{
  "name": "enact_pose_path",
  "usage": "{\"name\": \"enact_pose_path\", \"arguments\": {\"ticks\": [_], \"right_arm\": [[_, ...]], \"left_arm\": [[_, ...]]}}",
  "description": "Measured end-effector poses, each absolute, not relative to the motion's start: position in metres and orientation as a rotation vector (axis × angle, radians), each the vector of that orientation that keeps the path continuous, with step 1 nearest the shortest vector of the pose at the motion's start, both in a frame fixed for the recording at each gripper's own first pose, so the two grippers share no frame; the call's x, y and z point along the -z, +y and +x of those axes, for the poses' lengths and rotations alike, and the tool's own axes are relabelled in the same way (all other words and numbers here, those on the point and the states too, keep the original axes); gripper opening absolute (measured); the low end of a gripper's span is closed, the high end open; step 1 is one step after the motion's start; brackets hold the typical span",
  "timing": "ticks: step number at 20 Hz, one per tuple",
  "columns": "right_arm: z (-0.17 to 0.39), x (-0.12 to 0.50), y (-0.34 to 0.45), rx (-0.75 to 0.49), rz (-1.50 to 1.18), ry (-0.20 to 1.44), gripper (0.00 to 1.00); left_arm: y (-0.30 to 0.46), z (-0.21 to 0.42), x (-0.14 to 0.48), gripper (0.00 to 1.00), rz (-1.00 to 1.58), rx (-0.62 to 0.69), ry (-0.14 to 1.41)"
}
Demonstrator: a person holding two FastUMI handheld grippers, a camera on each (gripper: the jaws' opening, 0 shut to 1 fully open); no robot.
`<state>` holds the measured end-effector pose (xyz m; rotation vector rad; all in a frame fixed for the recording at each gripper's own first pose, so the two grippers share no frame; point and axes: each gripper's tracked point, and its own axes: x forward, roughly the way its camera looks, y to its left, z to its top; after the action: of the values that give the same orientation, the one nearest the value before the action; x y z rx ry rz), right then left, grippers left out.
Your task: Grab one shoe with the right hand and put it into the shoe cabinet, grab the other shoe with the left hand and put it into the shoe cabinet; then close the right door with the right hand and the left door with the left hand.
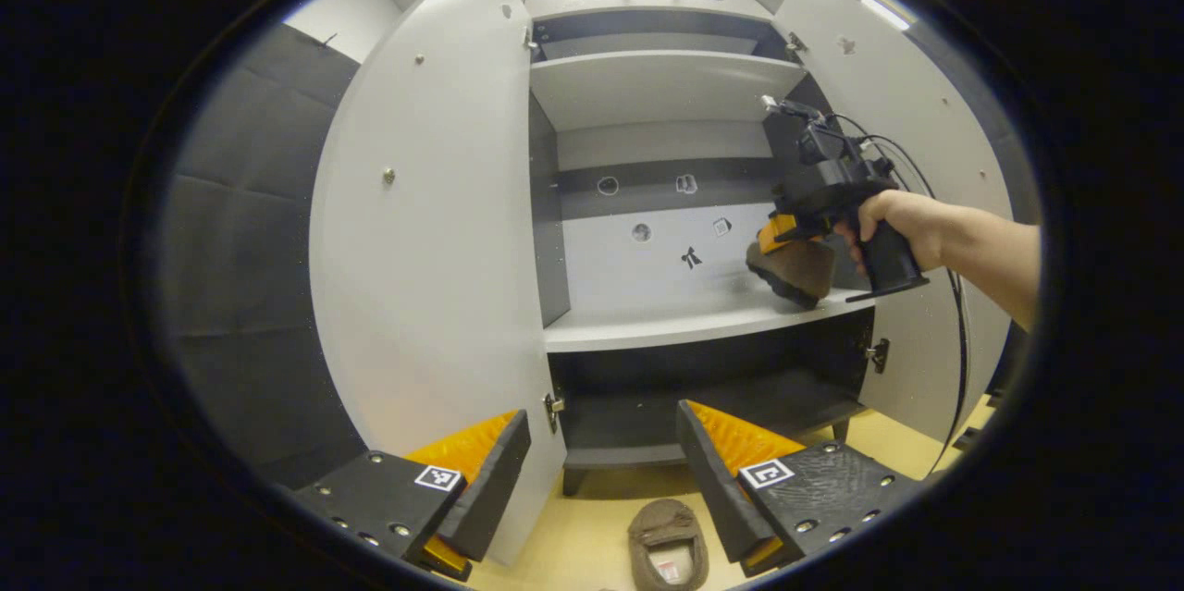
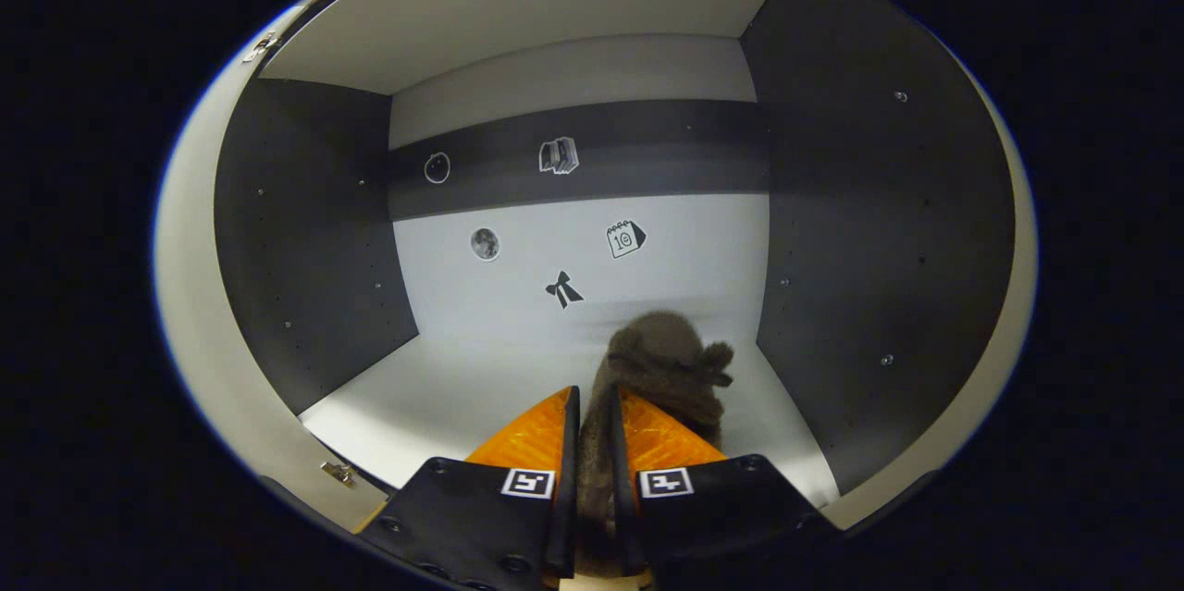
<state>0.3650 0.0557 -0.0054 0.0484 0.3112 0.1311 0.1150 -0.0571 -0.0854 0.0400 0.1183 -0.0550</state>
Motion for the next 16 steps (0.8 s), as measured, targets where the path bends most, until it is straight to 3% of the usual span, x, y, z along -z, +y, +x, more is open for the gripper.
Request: {"name": "enact_pose_path", "arguments": {"ticks": [1,5,9,10,11,14,15,16], "right_arm": [[0.364,-0.001,0.055,-0.126,0.047,0.293,0.31],[0.347,-0.015,0.049,-0.118,0.028,0.243,0.98],[0.312,-0.026,0.046,-0.139,-0.049,0.183,0.98],[0.302,-0.029,0.043,-0.135,-0.07,0.161,0.98],[0.291,-0.032,0.041,-0.134,-0.088,0.136,0.99],[0.26,-0.032,0.037,-0.138,-0.105,0.083,0.99],[0.252,-0.029,0.034,-0.138,-0.098,0.083,0.97],[0.242,-0.026,0.032,-0.142,-0.086,0.082,1.0]], "left_arm": [[-0.056,0.115,0.088,0.93,0.04,0.055,0.125],[-0.057,0.113,0.115,0.92,0.029,0.072,0.207],[-0.064,0.105,0.151,0.93,-0.011,0.11,0.314],[-0.065,0.103,0.159,0.85,-0.018,0.113,0.336],[-0.066,0.1,0.167,0.93,-0.021,0.116,0.359],[-0.069,0.093,0.199,0.93,-0.011,0.135,0.44],[-0.071,0.09,0.209,1.0,-0.006,0.147,0.466],[-0.073,0.088,0.219,0.93,0.0,0.157,0.491]]}}
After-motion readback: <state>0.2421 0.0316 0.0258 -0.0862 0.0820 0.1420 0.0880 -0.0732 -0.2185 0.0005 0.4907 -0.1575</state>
